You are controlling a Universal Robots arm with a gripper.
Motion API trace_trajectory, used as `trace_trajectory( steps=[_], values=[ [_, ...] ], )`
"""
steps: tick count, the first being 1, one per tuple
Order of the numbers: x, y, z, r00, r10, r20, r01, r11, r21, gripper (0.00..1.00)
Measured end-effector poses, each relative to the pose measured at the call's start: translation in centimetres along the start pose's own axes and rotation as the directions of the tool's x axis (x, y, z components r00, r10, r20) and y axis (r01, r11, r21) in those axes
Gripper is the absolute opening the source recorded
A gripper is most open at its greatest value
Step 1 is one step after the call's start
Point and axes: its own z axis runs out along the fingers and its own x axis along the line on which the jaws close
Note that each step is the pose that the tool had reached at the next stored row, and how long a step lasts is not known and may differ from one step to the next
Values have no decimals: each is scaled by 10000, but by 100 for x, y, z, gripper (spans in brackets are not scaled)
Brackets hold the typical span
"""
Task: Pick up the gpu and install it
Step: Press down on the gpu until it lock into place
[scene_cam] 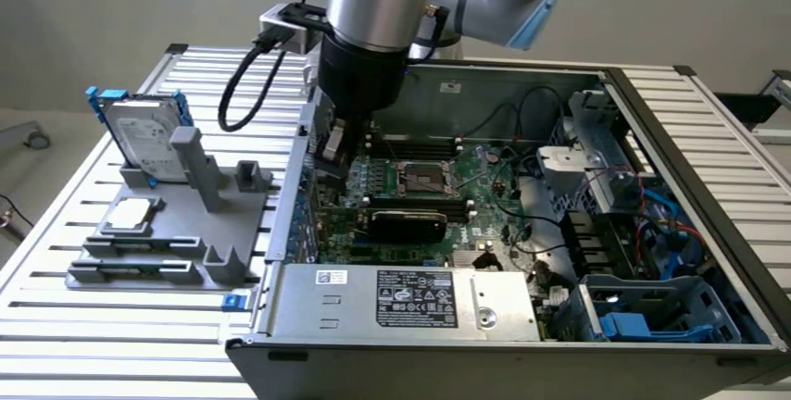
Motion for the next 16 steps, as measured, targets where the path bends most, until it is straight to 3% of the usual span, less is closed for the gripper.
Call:
trace_trajectory(
  steps=[1,3,7,9,11,13,16],
  values=[
    [-1,-6,-1,10000,-4,23,3,10000,90,11],
    [-4,-18,-3,10000,-20,84,17,9995,329,11],
    [-8,-32,-6,9997,-78,235,56,9958,913,11],
    [-9,-37,-7,9995,-142,298,107,9933,1151,11],
    [-11,-43,-9,9991,-218,353,169,9907,1352,11],
    [-13,-52,-12,9988,-286,404,224,9887,1484,11],
    [-13,-56,-13,9986,-292,432,226,9888,1472,11]
  ],
)
